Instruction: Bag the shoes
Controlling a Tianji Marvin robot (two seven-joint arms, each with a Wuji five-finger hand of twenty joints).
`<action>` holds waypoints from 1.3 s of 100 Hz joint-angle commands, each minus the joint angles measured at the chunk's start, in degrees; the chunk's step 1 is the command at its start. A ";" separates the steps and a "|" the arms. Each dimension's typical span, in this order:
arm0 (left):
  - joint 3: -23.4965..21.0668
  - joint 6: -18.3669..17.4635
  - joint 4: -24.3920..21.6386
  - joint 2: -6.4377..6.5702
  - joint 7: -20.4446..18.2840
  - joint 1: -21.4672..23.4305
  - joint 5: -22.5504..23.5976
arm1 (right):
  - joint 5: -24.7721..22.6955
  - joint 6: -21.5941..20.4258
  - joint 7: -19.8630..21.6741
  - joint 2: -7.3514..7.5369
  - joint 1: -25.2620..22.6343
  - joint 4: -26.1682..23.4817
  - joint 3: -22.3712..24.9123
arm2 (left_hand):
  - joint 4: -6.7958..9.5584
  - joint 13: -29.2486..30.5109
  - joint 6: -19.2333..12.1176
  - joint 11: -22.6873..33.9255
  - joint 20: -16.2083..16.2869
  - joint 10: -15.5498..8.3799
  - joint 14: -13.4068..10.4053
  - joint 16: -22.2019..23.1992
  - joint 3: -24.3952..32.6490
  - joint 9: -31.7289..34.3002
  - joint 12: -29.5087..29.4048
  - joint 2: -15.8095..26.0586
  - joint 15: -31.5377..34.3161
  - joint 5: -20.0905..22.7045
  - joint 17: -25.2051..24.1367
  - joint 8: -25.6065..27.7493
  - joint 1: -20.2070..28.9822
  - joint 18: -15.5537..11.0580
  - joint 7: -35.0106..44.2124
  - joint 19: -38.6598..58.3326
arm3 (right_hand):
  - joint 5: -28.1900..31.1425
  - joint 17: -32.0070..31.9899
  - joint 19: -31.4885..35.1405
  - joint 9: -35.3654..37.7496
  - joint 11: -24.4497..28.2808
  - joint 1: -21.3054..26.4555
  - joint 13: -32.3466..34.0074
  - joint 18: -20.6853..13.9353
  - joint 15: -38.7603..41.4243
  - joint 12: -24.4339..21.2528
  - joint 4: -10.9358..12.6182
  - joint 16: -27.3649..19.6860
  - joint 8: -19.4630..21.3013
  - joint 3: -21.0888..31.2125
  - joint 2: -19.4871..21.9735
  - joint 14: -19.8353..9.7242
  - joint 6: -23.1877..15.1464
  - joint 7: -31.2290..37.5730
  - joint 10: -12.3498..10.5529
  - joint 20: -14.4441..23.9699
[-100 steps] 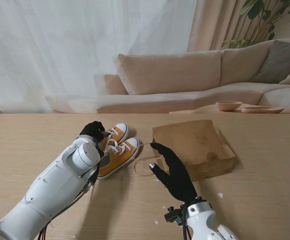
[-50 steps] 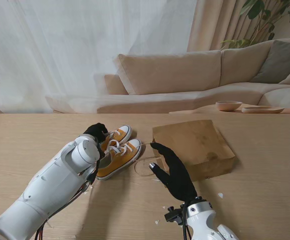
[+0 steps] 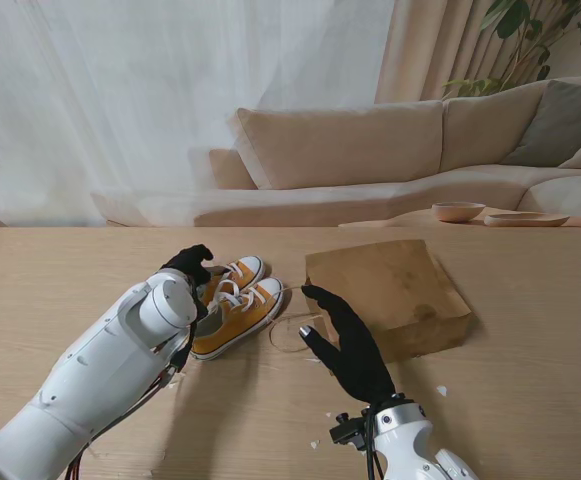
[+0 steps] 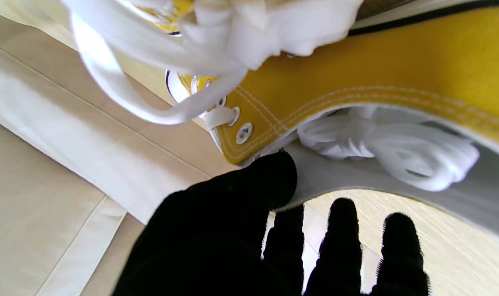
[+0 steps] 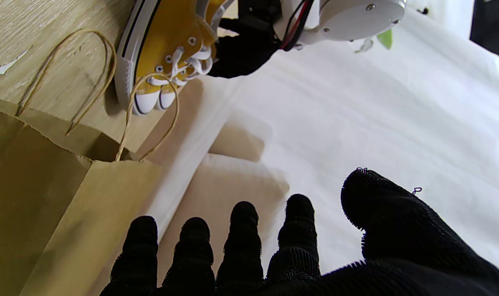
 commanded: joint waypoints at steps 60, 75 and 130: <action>-9.61 -1.49 -18.27 7.05 -12.94 11.63 13.21 | -0.39 -0.66 -0.29 -0.51 -1.12 -0.64 -0.17 | 0.07 -6.52 1.18 -6.69 -4.77 -3.94 -6.80 -5.94 -8.71 -4.22 0.08 3.19 -13.27 13.32 0.64 1.04 -17.35 -6.91 -3.51 -19.45 | -0.13 -0.15 0.49 -0.91 0.70 0.76 -0.33 -0.35 0.77 0.27 -1.87 0.00 1.00 -1.39 0.57 -1.03 -0.03 0.00 -1.15 -0.47; -10.87 -1.69 -20.30 7.64 -13.53 14.21 15.96 | -0.55 -1.10 -0.57 -0.53 -1.40 -0.80 -0.11 | -0.17 -6.27 1.44 -10.01 -9.95 -4.88 -8.01 -11.19 -8.04 -4.79 -1.86 2.99 -14.28 18.18 1.19 0.14 -18.15 -7.99 -7.25 -20.74 | -0.09 -0.15 0.48 -0.89 0.76 0.70 -0.30 -0.36 0.84 0.29 -1.89 0.01 0.99 -1.42 0.55 -1.04 -0.03 0.01 -1.09 -0.48; -8.21 -1.19 -20.07 8.98 -18.82 13.61 17.63 | -1.03 -1.71 -1.70 -0.67 -2.28 -1.46 0.07 | -3.41 -6.02 -12.09 -18.28 -14.51 -10.07 -9.91 -18.20 3.07 -7.45 -0.49 -8.04 -15.30 2.07 1.56 -3.63 -34.41 -9.52 -13.82 -20.78 | 0.05 -0.07 0.48 -0.93 0.95 0.76 -0.25 -0.26 1.05 0.37 -1.90 0.00 0.91 -1.35 0.44 -0.98 0.00 0.02 -1.07 -0.51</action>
